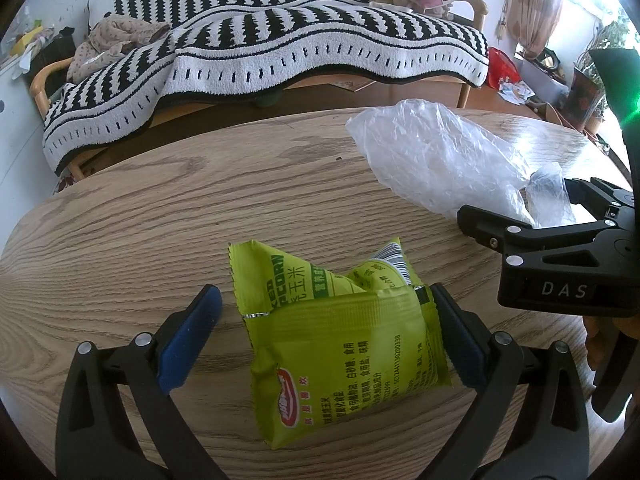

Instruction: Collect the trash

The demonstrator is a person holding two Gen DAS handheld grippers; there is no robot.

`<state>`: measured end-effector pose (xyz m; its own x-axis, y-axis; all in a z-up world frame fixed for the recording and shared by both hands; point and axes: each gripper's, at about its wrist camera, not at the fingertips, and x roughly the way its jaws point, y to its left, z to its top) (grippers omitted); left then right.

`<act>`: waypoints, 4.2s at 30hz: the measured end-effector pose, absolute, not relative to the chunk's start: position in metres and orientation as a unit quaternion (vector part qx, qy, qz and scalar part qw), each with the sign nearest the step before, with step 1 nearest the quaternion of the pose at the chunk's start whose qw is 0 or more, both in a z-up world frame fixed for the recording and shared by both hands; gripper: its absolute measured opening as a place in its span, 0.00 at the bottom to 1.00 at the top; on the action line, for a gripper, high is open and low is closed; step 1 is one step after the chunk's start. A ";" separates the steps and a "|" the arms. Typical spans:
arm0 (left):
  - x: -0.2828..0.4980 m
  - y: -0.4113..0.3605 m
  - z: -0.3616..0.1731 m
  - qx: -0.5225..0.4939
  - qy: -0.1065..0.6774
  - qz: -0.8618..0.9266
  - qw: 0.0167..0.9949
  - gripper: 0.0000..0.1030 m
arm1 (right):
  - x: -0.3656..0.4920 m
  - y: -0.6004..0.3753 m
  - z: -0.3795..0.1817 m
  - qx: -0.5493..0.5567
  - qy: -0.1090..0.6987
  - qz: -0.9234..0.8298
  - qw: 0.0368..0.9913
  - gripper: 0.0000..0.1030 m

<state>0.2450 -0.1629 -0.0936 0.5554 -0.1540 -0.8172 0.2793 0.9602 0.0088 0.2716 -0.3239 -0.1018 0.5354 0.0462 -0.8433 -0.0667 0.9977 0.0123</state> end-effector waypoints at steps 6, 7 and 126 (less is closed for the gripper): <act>0.219 -0.159 -0.085 0.072 0.435 -0.114 0.890 0.53 | 0.234 -0.322 -0.090 0.019 0.466 0.049 0.883 0.18; 0.209 -0.157 -0.080 0.065 0.437 -0.114 0.890 0.51 | 0.226 -0.324 -0.089 0.034 0.469 0.056 0.881 0.18; 0.025 -0.080 0.011 0.020 0.321 -0.035 0.946 0.94 | -0.004 -0.351 0.012 0.127 0.352 -0.047 0.926 0.94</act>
<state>0.0245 -0.0801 0.0107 0.7912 -0.0531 -0.6093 0.0787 0.9968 0.0152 -0.0043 -0.3514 0.0124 0.7483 0.0018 -0.6633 0.1768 0.9633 0.2020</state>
